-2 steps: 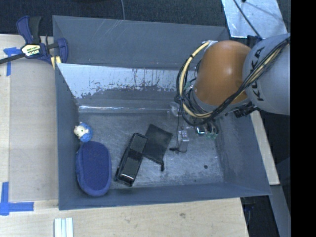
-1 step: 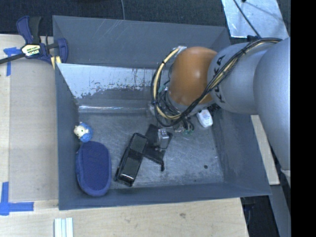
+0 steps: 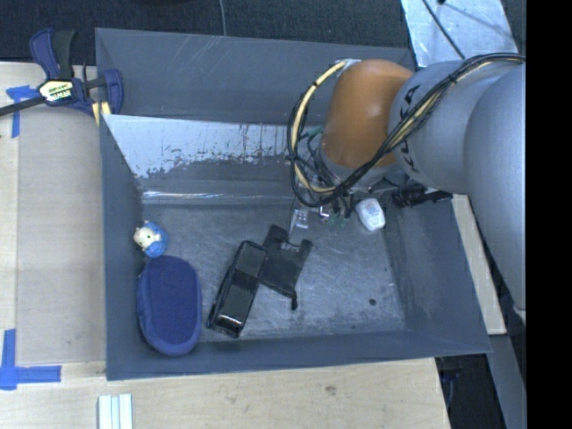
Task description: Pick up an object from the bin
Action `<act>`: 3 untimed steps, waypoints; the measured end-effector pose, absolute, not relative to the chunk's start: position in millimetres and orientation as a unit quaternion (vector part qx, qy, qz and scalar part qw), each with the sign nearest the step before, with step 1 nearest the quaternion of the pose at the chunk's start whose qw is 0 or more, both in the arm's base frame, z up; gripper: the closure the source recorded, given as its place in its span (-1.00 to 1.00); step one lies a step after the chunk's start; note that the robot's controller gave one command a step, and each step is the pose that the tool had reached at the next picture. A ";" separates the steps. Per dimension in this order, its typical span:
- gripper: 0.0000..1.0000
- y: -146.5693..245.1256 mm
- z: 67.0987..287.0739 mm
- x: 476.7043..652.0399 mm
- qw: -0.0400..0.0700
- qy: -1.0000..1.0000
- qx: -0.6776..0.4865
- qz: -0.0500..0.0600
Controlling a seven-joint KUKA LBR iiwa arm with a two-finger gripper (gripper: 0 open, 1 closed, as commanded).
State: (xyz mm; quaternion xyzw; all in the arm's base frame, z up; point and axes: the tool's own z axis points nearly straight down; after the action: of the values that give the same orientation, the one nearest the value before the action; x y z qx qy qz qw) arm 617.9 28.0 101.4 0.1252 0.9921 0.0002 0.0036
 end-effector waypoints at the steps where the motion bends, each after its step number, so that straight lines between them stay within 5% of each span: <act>1: -1.00 38.1 100.8 575.8 0.000 0.981 0.195 0.000; 2: -1.00 36.5 69.3 570.1 -0.001 0.937 0.348 -0.001; 3: -1.00 35.9 69.6 570.6 0.000 0.938 0.347 -0.001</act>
Offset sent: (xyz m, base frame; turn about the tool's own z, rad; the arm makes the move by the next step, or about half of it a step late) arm -0.0420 0.0103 -0.0006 0.1424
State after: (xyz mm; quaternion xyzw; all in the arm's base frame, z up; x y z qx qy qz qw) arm 570.6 35.9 69.6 0.3469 0.9379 -0.0011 -0.0003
